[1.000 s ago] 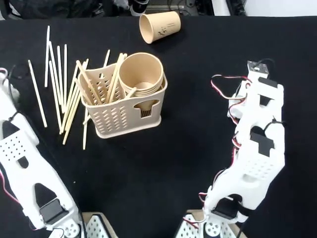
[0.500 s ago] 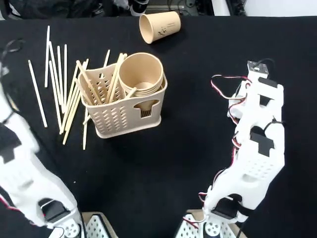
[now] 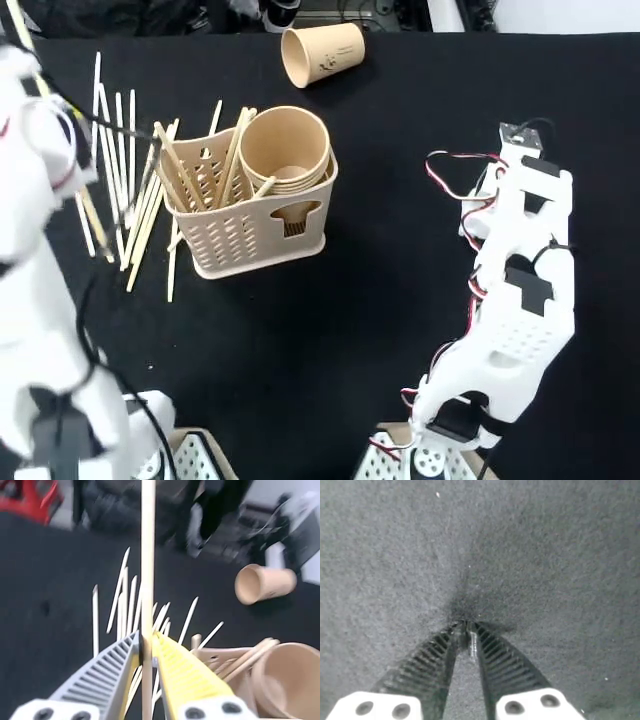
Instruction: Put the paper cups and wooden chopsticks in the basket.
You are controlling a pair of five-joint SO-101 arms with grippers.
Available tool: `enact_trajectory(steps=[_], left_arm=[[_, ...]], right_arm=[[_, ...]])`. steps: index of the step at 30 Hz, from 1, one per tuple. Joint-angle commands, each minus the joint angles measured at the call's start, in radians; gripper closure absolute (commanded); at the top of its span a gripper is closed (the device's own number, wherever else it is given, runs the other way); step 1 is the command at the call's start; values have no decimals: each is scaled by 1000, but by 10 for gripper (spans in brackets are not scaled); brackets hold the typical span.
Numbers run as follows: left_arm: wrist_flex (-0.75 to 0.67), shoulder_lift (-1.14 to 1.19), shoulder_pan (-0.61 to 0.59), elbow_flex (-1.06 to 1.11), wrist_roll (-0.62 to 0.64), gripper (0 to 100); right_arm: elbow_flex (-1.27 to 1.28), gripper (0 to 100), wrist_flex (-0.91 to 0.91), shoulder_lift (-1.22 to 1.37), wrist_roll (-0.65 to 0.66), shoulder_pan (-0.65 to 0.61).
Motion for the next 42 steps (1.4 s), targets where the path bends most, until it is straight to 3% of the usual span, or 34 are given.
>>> enact_trajectory(steps=[1, 5, 14, 17, 21, 28, 32, 35, 42], left_arm=[[-132, -190, 64, 189, 6, 971], [-405, -436, 122, 542, 0, 971], [-1244, -924, 282, 1408, 0, 971], [-1412, -976, 308, 1575, -20, 971], [-1427, -953, 332, 1676, -109, 971], [-1418, -945, 329, 1747, -117, 968], [-1220, -939, 328, 1687, -61, 797], [-1091, -939, 268, 1561, 28, 786], [-710, -772, -16, 1142, 64, 783]], right_arm=[[7, 986, -3, -24, 5, -8], [7, 986, -3, -24, 6, -8], [7, 986, -3, -24, 9, -6], [7, 986, -3, -24, 9, -6], [7, 986, -3, -24, 9, -6], [7, 986, -3, -24, 9, -6], [7, 986, -3, -24, 8, -6], [5, 986, -3, -24, 8, -6], [5, 986, -3, -24, 6, -6]])
